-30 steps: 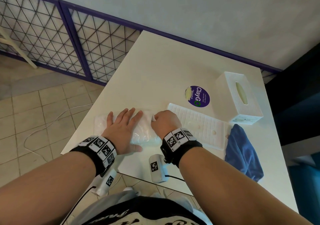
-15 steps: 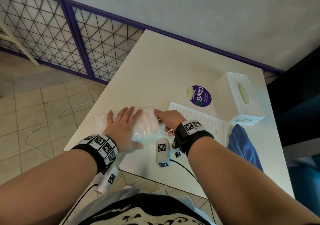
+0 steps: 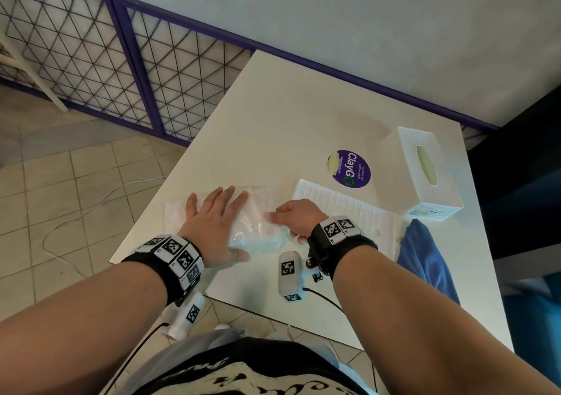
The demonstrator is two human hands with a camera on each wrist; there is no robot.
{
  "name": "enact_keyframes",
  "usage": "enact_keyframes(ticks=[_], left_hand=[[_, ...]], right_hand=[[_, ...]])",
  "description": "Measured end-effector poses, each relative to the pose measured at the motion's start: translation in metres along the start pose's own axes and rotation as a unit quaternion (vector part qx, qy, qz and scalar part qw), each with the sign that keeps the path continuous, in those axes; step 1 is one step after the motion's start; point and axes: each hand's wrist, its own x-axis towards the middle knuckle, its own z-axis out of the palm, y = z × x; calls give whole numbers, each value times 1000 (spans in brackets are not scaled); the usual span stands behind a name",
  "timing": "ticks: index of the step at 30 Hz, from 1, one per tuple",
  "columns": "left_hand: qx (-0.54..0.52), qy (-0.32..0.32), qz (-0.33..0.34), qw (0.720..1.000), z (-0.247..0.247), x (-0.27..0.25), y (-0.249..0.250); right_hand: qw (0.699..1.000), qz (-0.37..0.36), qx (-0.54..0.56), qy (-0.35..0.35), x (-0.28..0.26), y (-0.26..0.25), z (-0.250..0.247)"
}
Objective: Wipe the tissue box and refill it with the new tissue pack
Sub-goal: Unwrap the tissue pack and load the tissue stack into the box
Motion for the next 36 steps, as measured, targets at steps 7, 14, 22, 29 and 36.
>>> enact_keyframes(ticks=[7,14,22,29,36], left_hand=[[24,5,6,1000,0,-3,-2],[30,-1,-38,999,-10,-2,-15],[19,-21,-86,996,-17,1,-24],[29,-83,-74,993,-45,22,12],[-570,-66,-23,819,-37,40,76]], right_hand=[[989,-3,-147,7,2,-24,5],[989,-7,108,99,-8,-43,-15],[974,-85,18,209,-50,-9,-72],[949,-78,165,258,-91,60,-112],[893,-107,385,206,-91,113,-77]])
